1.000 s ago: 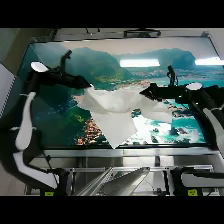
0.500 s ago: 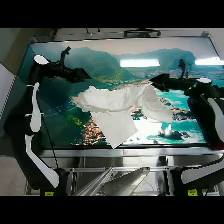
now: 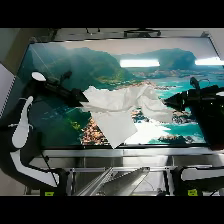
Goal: Fold the shirts.
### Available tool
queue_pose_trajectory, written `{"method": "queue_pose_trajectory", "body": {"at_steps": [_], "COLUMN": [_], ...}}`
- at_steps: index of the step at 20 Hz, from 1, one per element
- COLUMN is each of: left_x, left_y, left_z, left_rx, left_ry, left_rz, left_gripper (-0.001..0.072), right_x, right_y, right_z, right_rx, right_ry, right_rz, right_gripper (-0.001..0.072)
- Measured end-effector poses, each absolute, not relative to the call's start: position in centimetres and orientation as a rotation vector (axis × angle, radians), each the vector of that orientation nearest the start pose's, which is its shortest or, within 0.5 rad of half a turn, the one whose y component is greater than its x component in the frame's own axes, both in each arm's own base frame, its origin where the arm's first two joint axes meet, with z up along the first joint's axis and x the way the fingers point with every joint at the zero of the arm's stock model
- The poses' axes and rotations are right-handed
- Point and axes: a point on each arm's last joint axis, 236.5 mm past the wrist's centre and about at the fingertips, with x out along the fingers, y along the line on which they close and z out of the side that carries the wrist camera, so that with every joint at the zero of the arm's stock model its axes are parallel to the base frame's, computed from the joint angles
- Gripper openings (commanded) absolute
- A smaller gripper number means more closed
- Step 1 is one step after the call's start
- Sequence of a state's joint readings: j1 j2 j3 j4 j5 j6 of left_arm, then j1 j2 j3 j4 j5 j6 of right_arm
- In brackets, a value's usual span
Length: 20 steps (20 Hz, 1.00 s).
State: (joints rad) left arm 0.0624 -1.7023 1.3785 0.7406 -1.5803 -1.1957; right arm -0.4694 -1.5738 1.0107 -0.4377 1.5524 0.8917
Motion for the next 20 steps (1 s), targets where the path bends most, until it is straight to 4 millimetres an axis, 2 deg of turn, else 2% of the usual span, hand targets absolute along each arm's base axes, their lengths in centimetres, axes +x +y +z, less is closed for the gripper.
{"method": "queue_pose_trajectory", "body": {"at_steps": [1,3,5,8,12,15,20], "left_x": [34.9,32.2,30.7,30.0,29.7,30.3,32.3], "left_y": [-15.7,-16.8,-17.8,-18.6,-18.5,-18.3,-20.7], "left_z": [-1.4,-2.0,-2.4,-3.2,-6.3,-8.7,-10.5], "left_rx": [-0.581,-0.604,-0.608,-0.605,-0.63,-0.646,-0.636], "left_ry": [1.602,1.603,1.577,1.531,1.533,1.538,1.558], "left_rz": [-0.818,-0.823,-0.816,-0.78,-0.694,-0.63,-0.657], "left_gripper": [0.0706,0.0707,0.0707,0.0708,0.0708,0.0708,0.0688], "right_x": [35.1,34.3,35.1,37.0,36.7,36.3,35.8], "right_y": [6.0,7.0,8.1,8.9,9.0,9.0,9.1], "right_z": [0.9,1.4,2.0,3.0,3.3,4.1,6.1], "right_rx": [0.999,0.987,0.991,1.013,0.967,0.931,0.871], "right_ry": [1.178,1.13,1.054,0.953,0.942,0.933,0.89], "right_rz": [0.789,0.777,0.752,0.723,0.718,0.72,0.724], "right_gripper": [0.0341,0.0343,0.0343,0.0341,0.0343,0.0343,0.0342]}}
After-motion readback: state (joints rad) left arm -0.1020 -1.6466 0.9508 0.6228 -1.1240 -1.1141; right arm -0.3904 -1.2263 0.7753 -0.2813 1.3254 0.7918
